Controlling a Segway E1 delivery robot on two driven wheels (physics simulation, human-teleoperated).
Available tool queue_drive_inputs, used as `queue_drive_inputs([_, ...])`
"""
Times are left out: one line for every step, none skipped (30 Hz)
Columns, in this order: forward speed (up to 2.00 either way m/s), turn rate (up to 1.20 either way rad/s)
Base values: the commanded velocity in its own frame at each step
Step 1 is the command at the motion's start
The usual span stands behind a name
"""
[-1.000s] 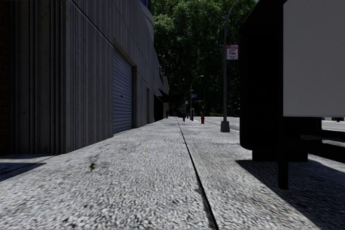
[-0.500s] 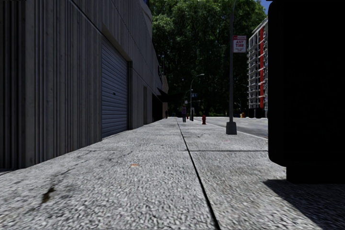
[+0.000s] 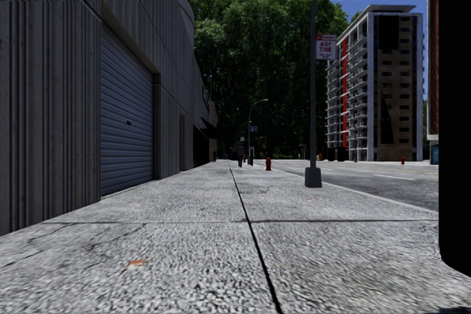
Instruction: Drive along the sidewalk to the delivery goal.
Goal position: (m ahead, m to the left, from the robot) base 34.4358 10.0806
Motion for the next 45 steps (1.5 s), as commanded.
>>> queue_drive_inputs([2.00, 0.00])
queue_drive_inputs([2.00, 0.00])
queue_drive_inputs([2.00, 0.00])
queue_drive_inputs([2.00, 0.00])
queue_drive_inputs([2.00, 0.00])
queue_drive_inputs([2.00, 0.00])
queue_drive_inputs([2.00, 0.00])
queue_drive_inputs([2.00, 0.00])
queue_drive_inputs([2.00, 0.00])
queue_drive_inputs([2.00, 0.00])
queue_drive_inputs([2.00, 0.00])
queue_drive_inputs([2.00, 0.00])
queue_drive_inputs([2.00, 0.00])
queue_drive_inputs([2.00, 0.00])
queue_drive_inputs([2.00, 0.00])
queue_drive_inputs([2.00, 0.00])
queue_drive_inputs([2.00, 0.00])
queue_drive_inputs([2.00, 0.00])
queue_drive_inputs([2.00, 0.00])
queue_drive_inputs([2.00, 0.00])
queue_drive_inputs([2.00, 0.00])
queue_drive_inputs([2.00, 0.00])
queue_drive_inputs([2.00, 0.00])
queue_drive_inputs([2.00, 0.00])
queue_drive_inputs([2.00, 0.00])
queue_drive_inputs([2.00, 0.00])
queue_drive_inputs([2.00, 0.00])
queue_drive_inputs([2.00, 0.00])
queue_drive_inputs([2.00, 0.00])
queue_drive_inputs([2.00, 0.00])
queue_drive_inputs([2.00, 0.00])
queue_drive_inputs([2.00, 0.00])
queue_drive_inputs([2.00, 0.00])
queue_drive_inputs([2.00, 0.00])
queue_drive_inputs([2.00, 0.00])
queue_drive_inputs([2.00, 0.00])
queue_drive_inputs([2.00, 0.00])
queue_drive_inputs([2.00, 0.00])
queue_drive_inputs([2.00, 0.00])
queue_drive_inputs([2.00, 0.00])
queue_drive_inputs([2.00, 0.00])
queue_drive_inputs([2.00, 0.00])
queue_drive_inputs([2.00, 0.00])
queue_drive_inputs([2.00, 0.00])
queue_drive_inputs([2.00, 0.00])
